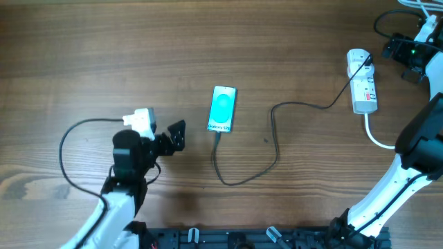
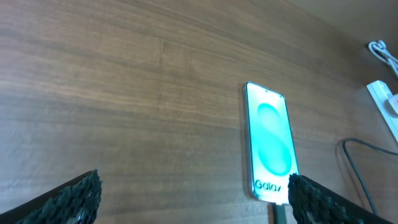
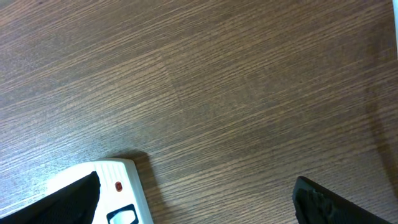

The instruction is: Plug charger to phone and switch on socket

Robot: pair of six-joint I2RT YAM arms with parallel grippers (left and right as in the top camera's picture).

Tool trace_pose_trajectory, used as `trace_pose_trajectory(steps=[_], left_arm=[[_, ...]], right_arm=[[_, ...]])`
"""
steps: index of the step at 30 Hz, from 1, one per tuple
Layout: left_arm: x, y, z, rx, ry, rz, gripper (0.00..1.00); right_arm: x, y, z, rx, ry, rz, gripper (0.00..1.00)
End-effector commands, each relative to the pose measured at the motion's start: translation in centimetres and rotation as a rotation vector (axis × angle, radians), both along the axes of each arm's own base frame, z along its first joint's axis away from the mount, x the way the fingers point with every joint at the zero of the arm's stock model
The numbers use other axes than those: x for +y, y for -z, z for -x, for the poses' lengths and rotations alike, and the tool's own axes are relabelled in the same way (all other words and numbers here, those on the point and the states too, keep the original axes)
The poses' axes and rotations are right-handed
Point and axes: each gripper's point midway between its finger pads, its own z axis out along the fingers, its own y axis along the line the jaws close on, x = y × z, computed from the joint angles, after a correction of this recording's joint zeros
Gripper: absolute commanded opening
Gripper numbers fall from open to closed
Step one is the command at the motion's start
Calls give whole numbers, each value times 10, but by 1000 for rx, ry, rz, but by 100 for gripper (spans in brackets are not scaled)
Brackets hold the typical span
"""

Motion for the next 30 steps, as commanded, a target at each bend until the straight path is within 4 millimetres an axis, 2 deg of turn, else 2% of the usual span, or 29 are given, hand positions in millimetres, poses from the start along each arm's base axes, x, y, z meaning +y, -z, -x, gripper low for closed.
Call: trace_pose_trajectory(steps=[1, 8, 11, 14, 18, 19, 25, 28, 30], left_arm=[[15, 7, 14, -14, -49, -17, 100], [23, 19, 39, -21, -77, -17, 100], [25, 12, 41, -43, -86, -21, 100], [28, -3, 46, -93, -101, -26, 100], [34, -2, 59, -78, -129, -46, 100], [36, -17, 56, -149, -136, -60, 100], [37, -68, 55, -413, -91, -193, 100], [39, -87, 58, -519, -80, -288, 100], [45, -90, 58, -539, -102, -345, 100]], right_arm=[[4, -4, -4, -16, -14, -6, 100], [4, -4, -4, -16, -14, -6, 100], [4, -4, -4, -16, -14, -7, 100], [4, -4, -4, -16, -14, -7, 99], [4, -4, -4, -16, -15, -6, 100], [4, -4, -4, -16, -14, -6, 100], [4, -4, -4, -16, -14, -6, 100], [4, -4, -4, -16, -14, -6, 100], [4, -4, -4, -16, -14, -7, 100]])
